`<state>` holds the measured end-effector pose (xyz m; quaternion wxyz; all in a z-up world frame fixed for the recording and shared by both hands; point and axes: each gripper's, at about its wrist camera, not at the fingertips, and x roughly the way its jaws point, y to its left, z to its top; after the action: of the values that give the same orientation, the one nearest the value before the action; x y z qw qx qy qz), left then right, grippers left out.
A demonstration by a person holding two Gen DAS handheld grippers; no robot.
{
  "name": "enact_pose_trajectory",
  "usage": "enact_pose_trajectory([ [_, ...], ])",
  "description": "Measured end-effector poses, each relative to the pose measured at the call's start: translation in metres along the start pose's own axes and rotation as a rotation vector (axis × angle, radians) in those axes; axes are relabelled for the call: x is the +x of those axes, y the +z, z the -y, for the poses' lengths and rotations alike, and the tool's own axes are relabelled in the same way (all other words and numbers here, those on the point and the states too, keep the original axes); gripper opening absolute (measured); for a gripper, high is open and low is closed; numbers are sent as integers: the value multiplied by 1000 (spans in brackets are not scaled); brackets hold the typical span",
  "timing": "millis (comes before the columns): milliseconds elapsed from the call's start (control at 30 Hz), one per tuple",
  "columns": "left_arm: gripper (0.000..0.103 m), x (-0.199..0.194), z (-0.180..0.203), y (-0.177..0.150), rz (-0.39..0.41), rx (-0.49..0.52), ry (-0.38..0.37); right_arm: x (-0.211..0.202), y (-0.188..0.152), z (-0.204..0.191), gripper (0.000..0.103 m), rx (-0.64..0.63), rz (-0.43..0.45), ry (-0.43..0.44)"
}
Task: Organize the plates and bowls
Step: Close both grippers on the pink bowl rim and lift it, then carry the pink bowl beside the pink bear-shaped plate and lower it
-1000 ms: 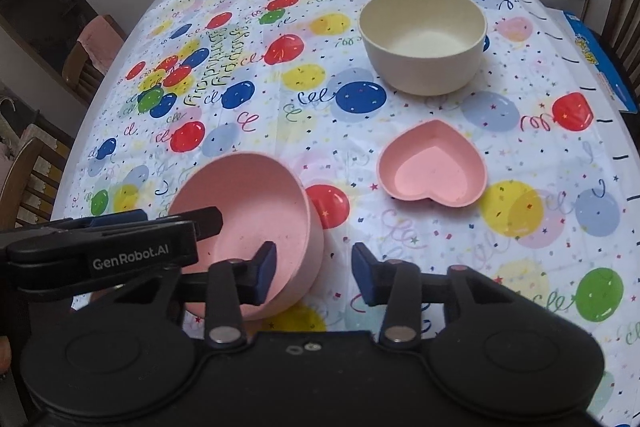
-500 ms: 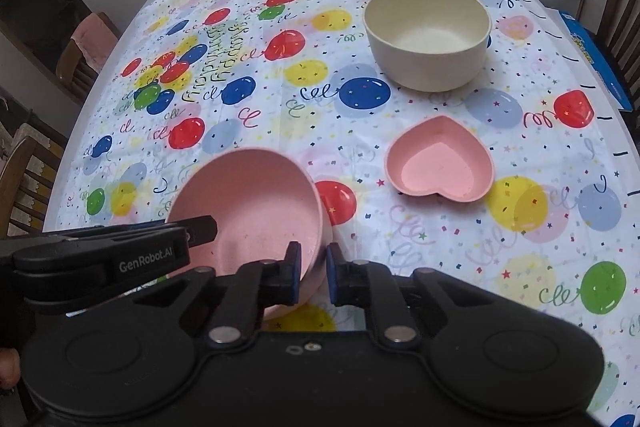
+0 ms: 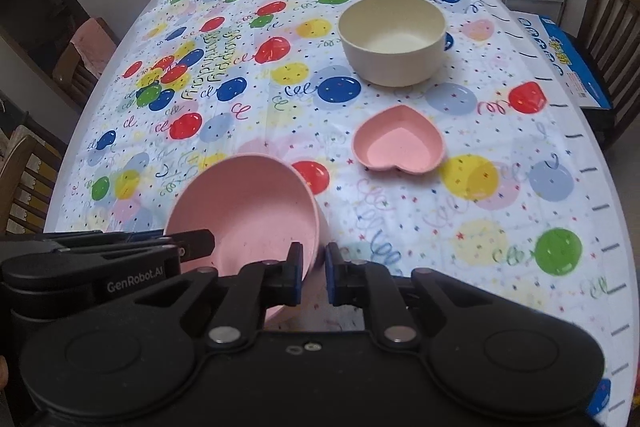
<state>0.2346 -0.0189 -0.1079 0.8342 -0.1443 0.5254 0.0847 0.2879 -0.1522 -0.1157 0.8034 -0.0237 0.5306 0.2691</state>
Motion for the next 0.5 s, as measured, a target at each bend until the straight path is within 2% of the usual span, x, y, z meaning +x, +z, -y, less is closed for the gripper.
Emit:
enact_pose_trajectory([
  [267,18,-24,32,-26,-13,75,-66,-41,-27,18,10,16,9,-11],
  [500,18,-28,59,-47,-55,128,-110,-71,-53,41,10,64,23,-20],
])
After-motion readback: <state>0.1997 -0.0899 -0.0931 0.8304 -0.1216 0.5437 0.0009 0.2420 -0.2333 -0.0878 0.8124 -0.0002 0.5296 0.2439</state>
